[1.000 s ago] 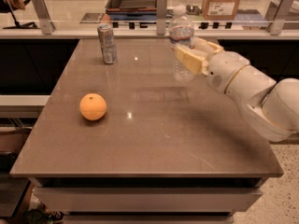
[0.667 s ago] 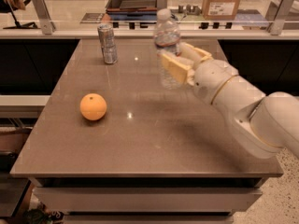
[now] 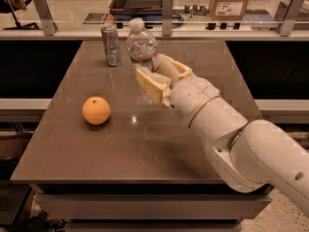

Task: Move water bottle near orange

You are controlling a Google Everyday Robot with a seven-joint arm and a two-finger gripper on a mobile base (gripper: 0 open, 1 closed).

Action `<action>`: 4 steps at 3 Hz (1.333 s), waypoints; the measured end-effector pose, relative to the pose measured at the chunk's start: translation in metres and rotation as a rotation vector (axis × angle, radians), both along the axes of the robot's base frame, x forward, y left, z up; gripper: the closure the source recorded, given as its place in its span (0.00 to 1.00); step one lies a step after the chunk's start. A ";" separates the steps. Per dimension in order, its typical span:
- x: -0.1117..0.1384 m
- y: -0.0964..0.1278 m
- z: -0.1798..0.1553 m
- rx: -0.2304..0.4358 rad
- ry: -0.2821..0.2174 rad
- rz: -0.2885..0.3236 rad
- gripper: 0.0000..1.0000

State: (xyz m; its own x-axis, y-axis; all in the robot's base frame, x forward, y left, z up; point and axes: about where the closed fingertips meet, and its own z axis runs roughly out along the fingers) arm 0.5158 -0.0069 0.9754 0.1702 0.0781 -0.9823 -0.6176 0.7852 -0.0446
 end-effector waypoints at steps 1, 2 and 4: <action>-0.014 0.012 -0.007 0.027 -0.006 -0.009 1.00; -0.024 0.015 -0.018 0.054 0.001 -0.029 1.00; -0.039 0.016 -0.040 0.080 0.041 -0.065 1.00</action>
Offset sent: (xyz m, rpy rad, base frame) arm -0.0381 0.0145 -0.0360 0.0891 0.0149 -0.0638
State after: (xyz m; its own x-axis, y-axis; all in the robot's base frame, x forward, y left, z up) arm 0.4766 0.0087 0.9349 0.1371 0.1461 -0.9797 -0.5652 0.8238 0.0438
